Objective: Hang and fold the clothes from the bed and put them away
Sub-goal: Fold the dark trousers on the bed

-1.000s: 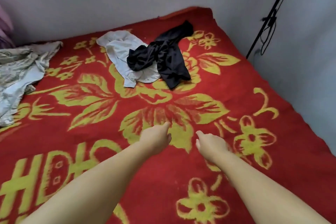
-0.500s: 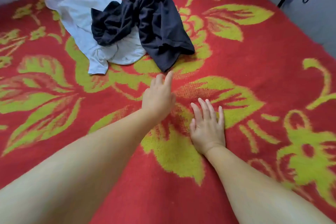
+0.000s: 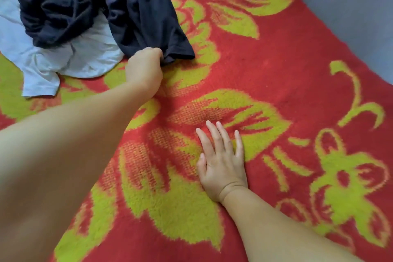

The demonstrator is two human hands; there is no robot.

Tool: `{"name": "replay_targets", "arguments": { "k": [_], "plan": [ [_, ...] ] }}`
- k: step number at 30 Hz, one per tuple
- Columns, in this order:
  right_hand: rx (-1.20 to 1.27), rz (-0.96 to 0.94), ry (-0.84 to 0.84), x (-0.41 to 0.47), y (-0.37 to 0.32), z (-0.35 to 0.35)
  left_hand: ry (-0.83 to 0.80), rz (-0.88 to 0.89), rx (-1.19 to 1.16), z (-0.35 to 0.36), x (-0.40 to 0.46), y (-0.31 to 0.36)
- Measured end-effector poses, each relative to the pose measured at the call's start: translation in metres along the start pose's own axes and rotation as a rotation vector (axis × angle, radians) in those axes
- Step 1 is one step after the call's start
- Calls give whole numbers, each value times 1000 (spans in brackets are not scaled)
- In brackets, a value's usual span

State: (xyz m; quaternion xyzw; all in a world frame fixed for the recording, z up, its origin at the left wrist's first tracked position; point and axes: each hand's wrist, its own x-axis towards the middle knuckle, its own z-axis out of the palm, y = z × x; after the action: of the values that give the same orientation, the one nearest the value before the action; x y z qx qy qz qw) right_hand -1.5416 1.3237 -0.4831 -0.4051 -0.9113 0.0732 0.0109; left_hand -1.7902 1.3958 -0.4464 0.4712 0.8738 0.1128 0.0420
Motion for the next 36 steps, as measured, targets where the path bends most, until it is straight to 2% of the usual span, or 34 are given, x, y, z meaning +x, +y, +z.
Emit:
{"name": "replay_targets", "arguments": {
  "k": [4,8,14,17,19,22,25,27,32,34,36],
  "plan": [
    [8,15,5,-1,2,2,-15,-70,-110,-1,-39,-11],
    [37,23,5,5,6,5,-74,-81,-86,2,-105,-17],
    [27,30,12,4,9,12,-279,-90,-54,-17,-218,-33],
    [37,88,-58,-2,-8,6,-391,-110,-51,-24,-276,-47],
    [4,5,-125,-28,-32,-2,-482,-114,-68,-35,-312,-55],
    [-34,-202,-134,-81,-72,-19,-585,-66,-89,-65,-347,-50],
    [-100,-248,-124,-103,-102,-55,-627,25,-146,-118,-367,-39],
    [-105,-303,-160,-104,-112,-88,-568,53,-197,-155,-378,-38],
    [-70,-414,-157,-105,-132,-238,-214,6,-302,-303,-394,-45],
    [31,-385,-113,-108,-137,-320,-128,27,-295,-374,-397,-48],
    [121,-291,-56,-109,-133,-398,-55,73,-180,-435,-403,-52]
  ]
}}
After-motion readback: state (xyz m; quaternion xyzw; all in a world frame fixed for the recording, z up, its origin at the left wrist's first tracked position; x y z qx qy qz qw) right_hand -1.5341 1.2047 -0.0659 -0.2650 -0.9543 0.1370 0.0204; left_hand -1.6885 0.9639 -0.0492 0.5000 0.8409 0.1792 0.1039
